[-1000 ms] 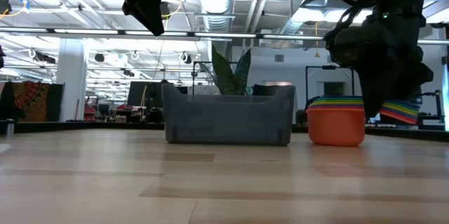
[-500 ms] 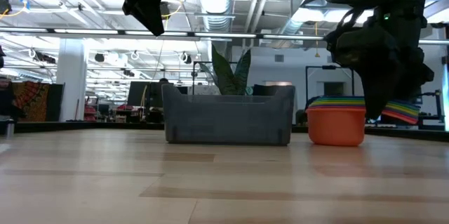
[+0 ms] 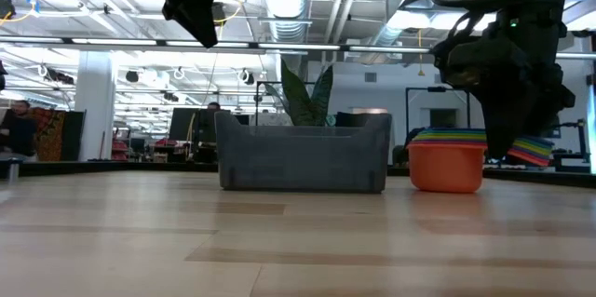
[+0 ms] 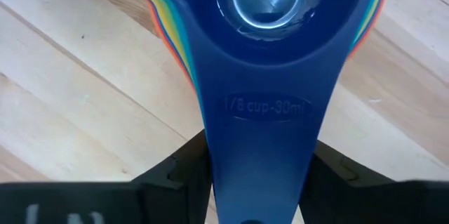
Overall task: Nest measuring cups in basket
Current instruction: Put the nested measuring cups into the black bin
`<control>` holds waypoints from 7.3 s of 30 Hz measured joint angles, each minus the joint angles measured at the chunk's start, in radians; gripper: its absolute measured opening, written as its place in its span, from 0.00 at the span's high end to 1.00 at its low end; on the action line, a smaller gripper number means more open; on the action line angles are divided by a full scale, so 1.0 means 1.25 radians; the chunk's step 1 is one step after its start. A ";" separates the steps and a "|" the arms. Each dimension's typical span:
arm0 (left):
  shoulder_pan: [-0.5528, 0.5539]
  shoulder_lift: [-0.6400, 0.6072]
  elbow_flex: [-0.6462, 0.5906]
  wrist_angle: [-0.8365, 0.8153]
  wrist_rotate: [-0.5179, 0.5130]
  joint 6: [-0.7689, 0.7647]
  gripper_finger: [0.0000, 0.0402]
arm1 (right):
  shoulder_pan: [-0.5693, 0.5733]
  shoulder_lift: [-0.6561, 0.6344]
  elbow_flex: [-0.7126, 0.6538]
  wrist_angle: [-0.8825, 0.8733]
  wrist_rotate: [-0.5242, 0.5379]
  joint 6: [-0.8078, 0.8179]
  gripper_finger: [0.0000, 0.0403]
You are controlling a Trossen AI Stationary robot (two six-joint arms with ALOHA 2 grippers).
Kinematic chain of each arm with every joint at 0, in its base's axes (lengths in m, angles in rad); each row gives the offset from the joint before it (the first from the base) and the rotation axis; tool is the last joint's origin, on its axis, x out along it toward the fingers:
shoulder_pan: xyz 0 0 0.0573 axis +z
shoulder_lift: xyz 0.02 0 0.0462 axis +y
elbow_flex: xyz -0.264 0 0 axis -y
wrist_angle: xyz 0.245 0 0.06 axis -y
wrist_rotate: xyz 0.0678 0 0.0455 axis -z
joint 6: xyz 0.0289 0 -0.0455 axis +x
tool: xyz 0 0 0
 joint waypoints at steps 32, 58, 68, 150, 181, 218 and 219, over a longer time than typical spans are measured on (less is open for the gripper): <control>0.000 0.000 0.000 -0.004 0.001 -0.002 0.68 | 0.000 -0.006 0.051 -0.082 0.010 -0.048 0.58; 0.000 0.000 0.000 -0.004 0.006 -0.007 0.68 | 0.025 -0.006 0.051 -0.080 0.085 -0.086 0.59; 0.000 0.000 0.000 0.003 0.005 -0.008 0.68 | 0.040 -0.006 0.076 -0.068 0.112 -0.108 0.58; 0.000 0.000 0.000 -0.011 0.021 -0.034 0.68 | -0.047 -0.006 0.026 -0.086 -0.009 -0.153 0.61; 0.000 0.000 0.000 -0.010 0.038 -0.034 0.68 | -0.026 -0.006 0.067 -0.094 0.036 -0.174 0.60; 0.000 0.000 0.000 -0.007 0.042 -0.056 0.68 | -0.070 -0.015 0.329 -0.161 0.106 -0.370 0.60; 0.000 0.000 0.000 -0.007 0.042 -0.056 0.68 | -0.077 -0.005 0.336 -0.152 0.096 -0.384 0.60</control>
